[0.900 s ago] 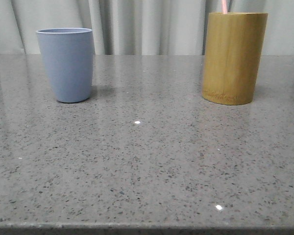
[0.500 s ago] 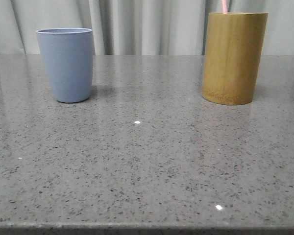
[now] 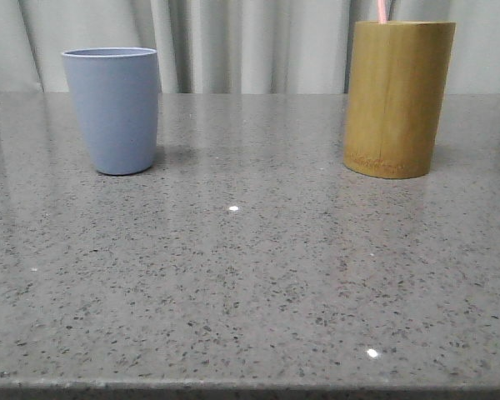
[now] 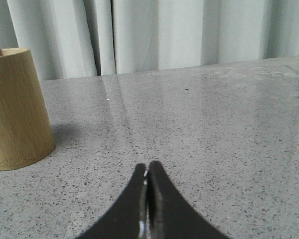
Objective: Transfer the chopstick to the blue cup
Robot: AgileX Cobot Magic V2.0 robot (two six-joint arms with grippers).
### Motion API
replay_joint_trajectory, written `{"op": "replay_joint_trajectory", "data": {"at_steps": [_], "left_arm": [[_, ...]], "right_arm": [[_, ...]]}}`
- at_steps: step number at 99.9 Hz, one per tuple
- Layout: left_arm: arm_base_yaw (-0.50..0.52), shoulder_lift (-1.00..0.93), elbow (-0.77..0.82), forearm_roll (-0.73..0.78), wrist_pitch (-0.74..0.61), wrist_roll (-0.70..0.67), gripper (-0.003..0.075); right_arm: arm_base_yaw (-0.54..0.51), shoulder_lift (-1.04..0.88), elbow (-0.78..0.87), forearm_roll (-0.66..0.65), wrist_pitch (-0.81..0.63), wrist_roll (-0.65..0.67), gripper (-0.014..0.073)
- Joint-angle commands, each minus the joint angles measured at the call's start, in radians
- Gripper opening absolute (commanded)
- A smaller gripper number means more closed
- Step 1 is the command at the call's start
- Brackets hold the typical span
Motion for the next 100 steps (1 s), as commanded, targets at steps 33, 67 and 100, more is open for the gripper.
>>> {"op": "replay_joint_trajectory", "data": {"at_steps": [33, 67, 100], "left_arm": [[0.003, -0.033, 0.007, -0.002, -0.086, -0.008, -0.0019], [0.003, -0.033, -0.04, -0.01, -0.192, -0.008, -0.0019], [0.003, 0.131, -0.319, -0.012, 0.005, -0.008, -0.0019]], "right_arm": [[-0.006, -0.019, -0.001, -0.014, -0.081, -0.011, -0.0067], [0.002, -0.019, -0.032, -0.014, -0.047, -0.011, -0.0067], [0.019, 0.122, -0.323, -0.014, 0.225, -0.011, -0.0067]]}}
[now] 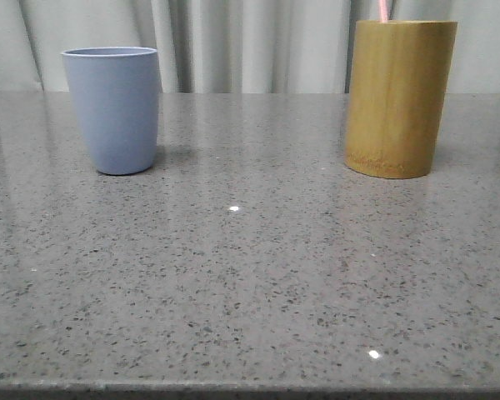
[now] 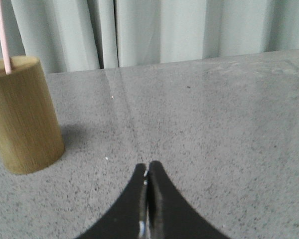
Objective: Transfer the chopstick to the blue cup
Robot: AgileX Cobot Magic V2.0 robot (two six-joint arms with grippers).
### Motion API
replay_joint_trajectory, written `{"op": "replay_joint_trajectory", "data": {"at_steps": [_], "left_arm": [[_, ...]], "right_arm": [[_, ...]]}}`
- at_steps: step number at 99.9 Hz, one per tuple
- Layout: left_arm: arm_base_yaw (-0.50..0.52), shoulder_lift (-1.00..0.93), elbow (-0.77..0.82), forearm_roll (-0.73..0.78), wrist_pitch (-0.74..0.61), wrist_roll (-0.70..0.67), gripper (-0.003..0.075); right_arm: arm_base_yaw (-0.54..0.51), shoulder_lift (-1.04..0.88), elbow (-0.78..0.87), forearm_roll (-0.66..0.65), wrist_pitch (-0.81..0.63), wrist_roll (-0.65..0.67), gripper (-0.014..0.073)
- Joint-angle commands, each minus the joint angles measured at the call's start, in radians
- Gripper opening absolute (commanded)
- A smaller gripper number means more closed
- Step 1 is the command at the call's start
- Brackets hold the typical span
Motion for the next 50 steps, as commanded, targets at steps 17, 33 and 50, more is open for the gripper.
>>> {"op": "replay_joint_trajectory", "data": {"at_steps": [17, 33, 50], "left_arm": [[0.003, 0.238, -0.264, -0.012, 0.061, -0.008, -0.0019], [0.003, 0.4, -0.425, -0.034, 0.18, -0.008, -0.0016], [0.003, 0.535, -0.534, -0.038, 0.2, -0.008, 0.0102]], "right_arm": [[0.002, 0.236, -0.26, -0.013, 0.047, -0.012, -0.0063], [0.002, 0.394, -0.383, -0.013, 0.143, -0.012, 0.0074], [0.002, 0.522, -0.457, -0.013, 0.152, -0.012, 0.0327]]}}
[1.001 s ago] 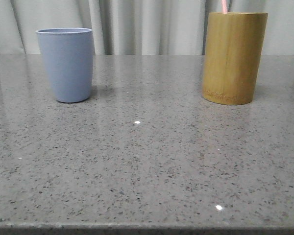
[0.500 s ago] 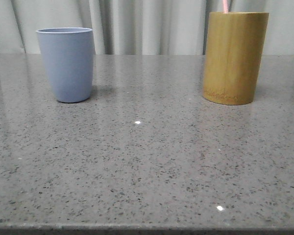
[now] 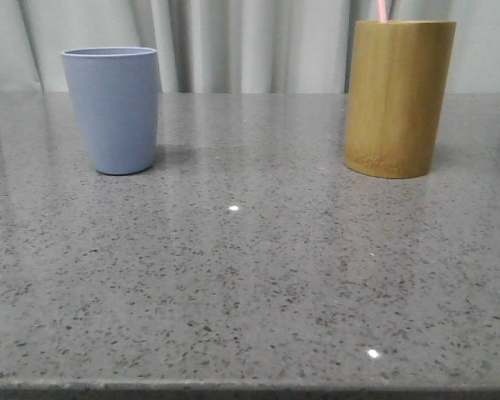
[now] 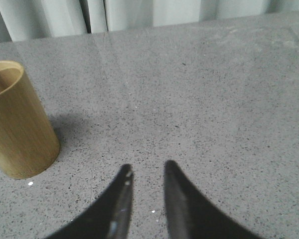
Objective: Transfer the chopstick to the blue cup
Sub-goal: 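Lower the left gripper over the light blue cup and grasp its rim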
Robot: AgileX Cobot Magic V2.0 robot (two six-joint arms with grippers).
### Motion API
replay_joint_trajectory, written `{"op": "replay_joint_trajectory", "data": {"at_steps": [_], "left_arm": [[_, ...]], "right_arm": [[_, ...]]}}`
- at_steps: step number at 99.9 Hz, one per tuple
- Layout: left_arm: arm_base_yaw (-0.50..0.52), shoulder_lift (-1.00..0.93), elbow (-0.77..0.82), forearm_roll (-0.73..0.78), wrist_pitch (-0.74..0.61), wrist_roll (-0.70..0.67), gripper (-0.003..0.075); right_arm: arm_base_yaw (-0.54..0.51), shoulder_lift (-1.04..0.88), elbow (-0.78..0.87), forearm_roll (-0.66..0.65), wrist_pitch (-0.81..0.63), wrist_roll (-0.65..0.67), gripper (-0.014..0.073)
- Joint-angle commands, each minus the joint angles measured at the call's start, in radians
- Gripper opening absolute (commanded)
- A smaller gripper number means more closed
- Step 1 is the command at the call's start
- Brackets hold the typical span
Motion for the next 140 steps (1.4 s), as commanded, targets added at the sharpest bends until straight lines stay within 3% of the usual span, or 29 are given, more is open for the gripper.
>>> {"op": "replay_joint_trajectory", "data": {"at_steps": [1, 16, 25, 47, 70, 102, 140], "left_arm": [[0.003, 0.077, -0.077, -0.014, -0.055, -0.008, 0.0111], [0.003, 0.138, -0.105, -0.014, -0.068, -0.008, 0.037], [0.003, 0.146, -0.105, -0.014, -0.076, -0.008, 0.0454], [0.0, 0.188, -0.113, -0.097, -0.119, -0.008, 0.0451], [-0.049, 0.33, -0.284, -0.099, 0.069, -0.007, 0.0447], [-0.233, 0.616, -0.535, -0.06, 0.207, 0.021, 0.0387], [-0.299, 0.894, -0.761, -0.058, 0.408, 0.021, 0.0387]], "right_arm": [[0.002, 0.07, -0.063, -0.013, -0.056, -0.012, 0.0334], [0.002, 0.129, -0.075, -0.013, -0.057, -0.012, 0.0374], [0.002, 0.136, -0.075, -0.013, -0.063, -0.012, 0.0374], [0.002, 0.136, -0.075, -0.013, -0.068, -0.012, 0.0374], [0.002, 0.136, -0.075, -0.013, -0.07, -0.012, 0.0374], [0.002, 0.136, -0.075, -0.013, -0.073, -0.012, 0.0374], [0.002, 0.136, -0.075, -0.013, -0.074, -0.012, 0.0374]]}}
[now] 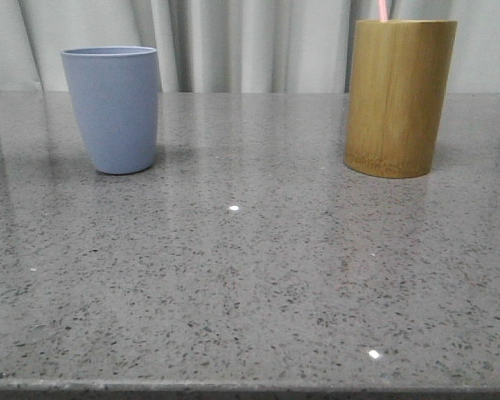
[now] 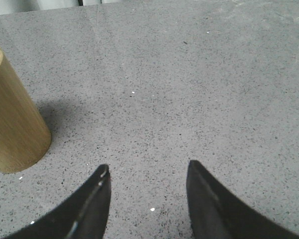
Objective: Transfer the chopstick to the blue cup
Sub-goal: 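Lower the left gripper over the light blue cup and grasp its rim, then slide the blue cup with the left gripper toward the bamboo holder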
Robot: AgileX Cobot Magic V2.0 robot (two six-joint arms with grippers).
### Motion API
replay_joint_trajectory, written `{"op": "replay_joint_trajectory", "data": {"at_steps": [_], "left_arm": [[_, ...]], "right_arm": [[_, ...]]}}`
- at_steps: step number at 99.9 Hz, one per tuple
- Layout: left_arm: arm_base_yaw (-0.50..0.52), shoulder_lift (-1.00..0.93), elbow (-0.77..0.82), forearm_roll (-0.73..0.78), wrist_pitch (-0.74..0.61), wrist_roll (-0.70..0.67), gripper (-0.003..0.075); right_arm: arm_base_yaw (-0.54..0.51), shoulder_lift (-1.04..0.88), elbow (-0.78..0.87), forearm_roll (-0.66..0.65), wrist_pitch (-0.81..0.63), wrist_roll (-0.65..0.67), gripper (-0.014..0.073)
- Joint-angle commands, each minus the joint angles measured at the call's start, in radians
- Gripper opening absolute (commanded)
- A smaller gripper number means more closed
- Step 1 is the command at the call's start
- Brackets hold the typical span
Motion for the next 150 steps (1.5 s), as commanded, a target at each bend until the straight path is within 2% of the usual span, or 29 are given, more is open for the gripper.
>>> {"op": "replay_joint_trajectory", "data": {"at_steps": [1, 28, 67, 75, 95, 101, 122, 150], "left_arm": [[-0.022, 0.026, -0.07, -0.008, -0.009, -0.003, 0.0387], [-0.022, 0.137, -0.117, -0.008, 0.032, -0.003, 0.0387], [-0.02, 0.21, -0.117, -0.008, 0.013, -0.003, 0.0383], [-0.02, 0.214, -0.117, -0.008, 0.011, -0.003, 0.033], [-0.02, 0.214, -0.117, -0.008, -0.005, -0.003, 0.0039], [-0.02, 0.214, -0.117, -0.008, -0.005, -0.003, -0.0019], [-0.021, 0.214, -0.131, -0.044, -0.008, -0.003, -0.0019], [-0.148, 0.259, -0.236, -0.044, -0.037, 0.022, -0.0019]], "right_arm": [[0.002, 0.007, -0.036, -0.013, -0.077, -0.009, 0.0374], [0.002, 0.007, -0.036, -0.012, -0.078, -0.009, 0.0374], [0.002, 0.007, -0.036, -0.012, -0.078, -0.009, 0.0374], [0.002, 0.007, -0.036, -0.012, -0.078, -0.009, 0.0374], [0.002, 0.007, -0.036, -0.012, -0.077, -0.009, 0.0374], [0.002, 0.007, -0.036, -0.012, -0.077, -0.009, 0.0374], [0.002, 0.007, -0.036, -0.012, -0.075, -0.009, 0.0374], [0.002, 0.007, -0.036, -0.012, -0.073, -0.009, 0.0374]]}}
